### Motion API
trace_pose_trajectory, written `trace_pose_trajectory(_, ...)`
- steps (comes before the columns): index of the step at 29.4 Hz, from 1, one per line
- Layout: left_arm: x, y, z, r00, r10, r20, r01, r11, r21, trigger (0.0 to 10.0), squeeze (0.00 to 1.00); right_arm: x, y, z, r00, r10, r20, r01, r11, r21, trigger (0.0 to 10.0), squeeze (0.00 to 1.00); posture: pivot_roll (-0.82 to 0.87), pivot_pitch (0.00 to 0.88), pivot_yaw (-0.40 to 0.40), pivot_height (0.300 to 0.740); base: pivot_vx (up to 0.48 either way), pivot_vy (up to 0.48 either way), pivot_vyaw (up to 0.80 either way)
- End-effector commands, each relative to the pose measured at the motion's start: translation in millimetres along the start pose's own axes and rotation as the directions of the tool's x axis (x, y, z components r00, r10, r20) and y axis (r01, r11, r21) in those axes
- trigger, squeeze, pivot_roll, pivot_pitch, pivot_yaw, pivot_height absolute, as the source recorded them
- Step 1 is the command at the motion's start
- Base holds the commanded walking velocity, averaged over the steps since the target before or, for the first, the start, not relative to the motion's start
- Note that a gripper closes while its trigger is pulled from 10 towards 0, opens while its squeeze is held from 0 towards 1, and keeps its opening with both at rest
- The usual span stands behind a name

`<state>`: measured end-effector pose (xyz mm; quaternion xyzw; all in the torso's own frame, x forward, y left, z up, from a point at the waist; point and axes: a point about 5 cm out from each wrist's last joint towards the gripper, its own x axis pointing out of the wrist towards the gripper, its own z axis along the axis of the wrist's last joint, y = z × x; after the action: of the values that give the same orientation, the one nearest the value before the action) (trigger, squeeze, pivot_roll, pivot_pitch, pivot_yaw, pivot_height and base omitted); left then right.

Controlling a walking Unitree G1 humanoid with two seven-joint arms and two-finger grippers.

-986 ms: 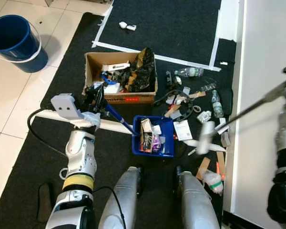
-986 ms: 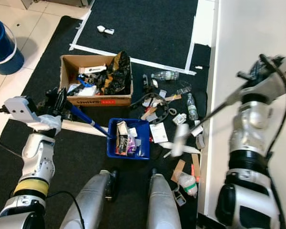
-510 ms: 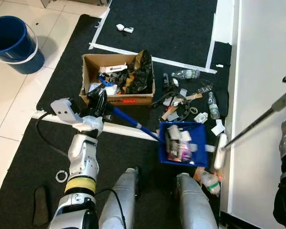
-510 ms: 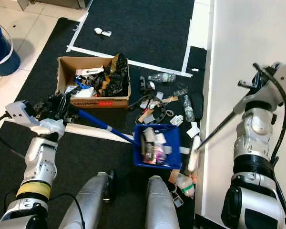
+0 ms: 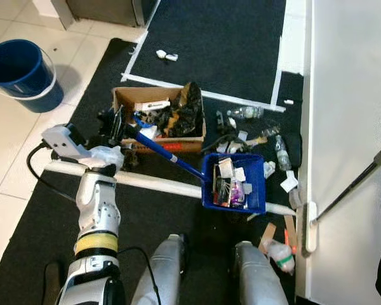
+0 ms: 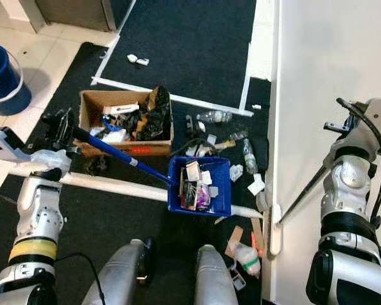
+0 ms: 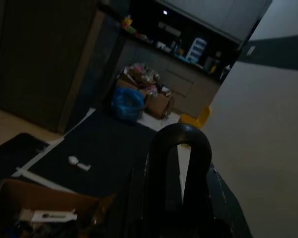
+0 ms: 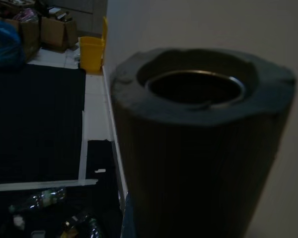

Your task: Sweep floor

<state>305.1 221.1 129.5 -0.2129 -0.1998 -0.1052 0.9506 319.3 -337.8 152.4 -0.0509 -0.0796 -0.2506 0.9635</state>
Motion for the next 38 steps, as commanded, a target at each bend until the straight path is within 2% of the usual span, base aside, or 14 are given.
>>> trace_pose_trajectory(1, 7.3, -1.9, 10.7, 0.998, -0.005, 0.062, 0.008, 0.999, -0.043, 10.0, 0.0, -5.7, 2.6, -13.5, 0.998, 0.02, -0.058, -0.021, 1.0, -0.006, 10.0, 0.0, 0.13, 0.064, -0.073, 0.74, 0.0, 0.0, 0.0)
trace_pose_trajectory(2, 10.2, 0.4, 14.4, 0.997, 0.007, 0.08, -0.002, 0.998, -0.062, 10.0, 0.0, -12.0, 14.6, -26.0, 0.991, 0.067, -0.112, -0.064, 0.997, 0.031, 10.0, 0.0, 0.13, 0.053, -0.08, 0.74, 0.0, 0.0, 0.0)
trace_pose_trajectory(4, 11.7, 1.5, 16.0, 0.996, 0.007, 0.086, -0.001, 0.998, -0.068, 10.0, 0.0, -17.9, 26.4, -34.2, 0.983, 0.119, -0.141, -0.115, 0.993, 0.039, 10.0, 0.0, 0.14, 0.038, -0.087, 0.74, 0.0, 0.0, 0.0)
trace_pose_trajectory(5, 11.7, 1.5, 16.0, 0.996, 0.007, 0.086, -0.001, 0.998, -0.068, 10.0, 0.0, -17.9, 26.4, -34.2, 0.983, 0.119, -0.141, -0.115, 0.993, 0.039, 10.0, 0.0, 0.14, 0.038, -0.087, 0.74, 0.0, 0.0, 0.0)
trace_pose_trajectory(7, 12.7, 6.8, 17.3, 0.995, 0.039, 0.088, -0.03, 0.995, -0.099, 10.0, 0.0, -28.0, 50.3, -43.5, 0.961, 0.228, -0.156, -0.216, 0.972, 0.089, 10.0, 0.0, 0.15, 0.018, -0.096, 0.74, 0.0, 0.0, 0.0)
trace_pose_trajectory(12, 11.1, 10.0, 16.9, 0.996, 0.052, 0.075, -0.045, 0.994, -0.095, 10.0, 0.0, -33.2, 67.0, -47.4, 0.939, 0.305, -0.162, -0.288, 0.95, 0.117, 10.0, 0.0, 0.16, 0.003, -0.102, 0.74, 0.0, 0.0, 0.13)
trace_pose_trajectory(18, 10.9, 10.7, 16.3, 0.996, 0.055, 0.072, -0.048, 0.994, -0.099, 10.0, 0.0, -31.4, 77.5, -43.8, 0.924, 0.353, -0.145, -0.333, 0.932, 0.143, 10.0, 0.0, 0.17, 0.0, -0.103, 0.74, 0.0, 0.0, 0.66)
trace_pose_trajectory(21, 16.6, 11.4, 16.0, 0.996, 0.06, 0.071, -0.052, 0.992, -0.112, 10.0, 0.0, -29.8, 84.3, -41.9, 0.915, 0.376, -0.147, -0.356, 0.923, 0.145, 10.0, 0.0, 0.18, 0.0, -0.103, 0.74, 0.0, 0.0, 0.67)
trace_pose_trajectory(29, 17.2, 12.1, 16.3, 0.994, 0.077, 0.072, -0.067, 0.99, -0.127, 10.0, 0.0, -34.1, 86.0, -46.1, 0.909, 0.389, -0.153, -0.367, 0.918, 0.153, 10.0, 0.0, 0.19, 0.0, -0.099, 0.74, 0.0, 0.0, 0.67)
trace_pose_trajectory(30, 17.8, 11.6, 15.0, 0.995, 0.072, 0.067, -0.063, 0.989, -0.137, 9.3, 0.0, -33.9, 86.0, -46.1, 0.91, 0.385, -0.153, -0.363, 0.919, 0.156, 10.0, 0.0, 0.19, 0.0, -0.099, 0.74, 0.0, 0.0, 0.68)
trace_pose_trajectory(31, 18.6, 11.0, 14.1, 0.995, 0.071, 0.066, -0.061, 0.988, -0.144, 2.6, 0.0, -33.5, 86.1, -45.9, 0.911, 0.384, -0.153, -0.361, 0.919, 0.156, 10.0, 0.0, 0.18, 0.0, -0.098, 0.74, 0.0, 0.0, 0.68)
trace_pose_trajectory(32, 18.6, 11.0, 14.1, 0.995, 0.071, 0.066, -0.061, 0.988, -0.144, 2.6, 0.0, -33.5, 86.1, -45.9, 0.911, 0.384, -0.153, -0.361, 0.919, 0.156, 10.0, 0.0, 0.18, 0.0, -0.098, 0.74, 0.0, 0.0, 0.68)
trace_pose_trajectory(33, 19.4, 10.3, 13.8, 0.995, 0.069, 0.067, -0.059, 0.987, -0.147, 0.0, 0.0, -33.1, 86.0, -45.5, 0.911, 0.383, -0.153, -0.361, 0.92, 0.157, 10.0, 0.0, 0.18, 0.0, -0.098, 0.74, 0.0, 0.0, 0.68)
trace_pose_trajectory(38, 24.4, 3.6, 7.5, 0.997, 0.054, 0.056, -0.044, 0.986, -0.162, 0.0, 0.0, -32.2, 85.3, -45.8, 0.915, 0.372, -0.156, -0.348, 0.924, 0.161, 10.0, 0.0, 0.18, 0.0, -0.093, 0.74, 0.0, 0.0, 0.68)
